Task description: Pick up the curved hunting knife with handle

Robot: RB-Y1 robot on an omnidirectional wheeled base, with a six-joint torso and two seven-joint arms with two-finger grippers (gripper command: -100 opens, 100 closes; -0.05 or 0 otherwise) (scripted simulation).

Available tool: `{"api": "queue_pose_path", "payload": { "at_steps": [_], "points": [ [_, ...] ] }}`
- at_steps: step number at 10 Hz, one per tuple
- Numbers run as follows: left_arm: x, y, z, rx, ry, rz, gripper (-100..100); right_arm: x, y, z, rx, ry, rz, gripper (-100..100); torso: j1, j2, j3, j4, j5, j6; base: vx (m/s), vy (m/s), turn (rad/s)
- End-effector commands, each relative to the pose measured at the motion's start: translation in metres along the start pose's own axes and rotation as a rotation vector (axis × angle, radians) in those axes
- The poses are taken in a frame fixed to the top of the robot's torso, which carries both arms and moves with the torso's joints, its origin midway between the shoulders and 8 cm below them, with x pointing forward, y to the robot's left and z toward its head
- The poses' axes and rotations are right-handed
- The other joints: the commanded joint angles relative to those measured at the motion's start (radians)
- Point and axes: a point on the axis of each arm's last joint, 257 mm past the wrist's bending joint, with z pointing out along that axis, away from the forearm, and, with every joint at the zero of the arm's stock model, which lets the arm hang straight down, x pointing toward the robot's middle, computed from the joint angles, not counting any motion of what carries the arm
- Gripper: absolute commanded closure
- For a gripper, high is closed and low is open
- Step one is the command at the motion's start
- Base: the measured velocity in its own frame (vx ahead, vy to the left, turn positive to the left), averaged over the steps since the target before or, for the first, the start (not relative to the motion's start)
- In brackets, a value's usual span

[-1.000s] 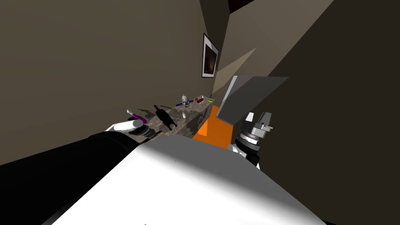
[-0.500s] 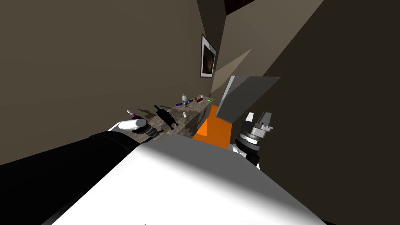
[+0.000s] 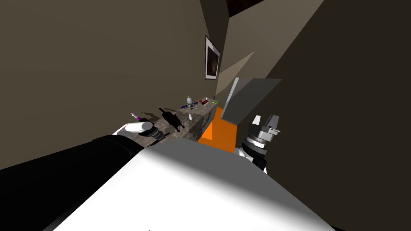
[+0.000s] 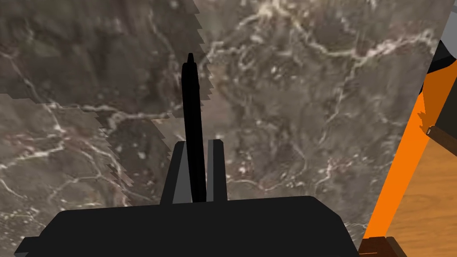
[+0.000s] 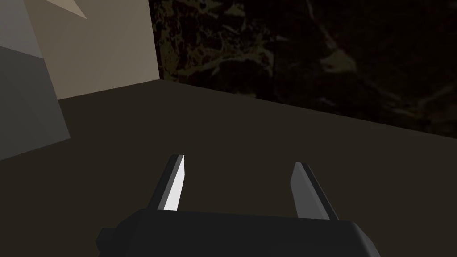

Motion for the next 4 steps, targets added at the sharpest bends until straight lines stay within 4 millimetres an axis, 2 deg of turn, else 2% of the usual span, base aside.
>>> {"api": "queue_pose_path", "payload": {
  "at_steps": [1,3,4],
  "points": [
    [0.0076,0.0082,-0.0026,-0.001,0.001,-0.005,100,0.0,0.0,0.0,0.0,0.0,0.0,0,0.0,0.0,0.0,0.0,0.0,0.0,-0.085,0.048,-0.096],
    [0.0071,0.0069,-0.0023,-0.001,0.001,-0.014,100,0.0,0.0,0.0,0.0,0.0,0.0,0,0.0,0.0,0.0,0.0,0.0,0.0,-0.045,0.028,-0.026],
    [0.0072,0.0072,-0.0022,-0.001,0.001,-0.019,0,0.0,0.0,0.0,0.0,0.0,0.0,0,-0.001,-0.002,-0.001,0.0,0.0,0.0,-0.005,0.003,0.002]
  ]
}}
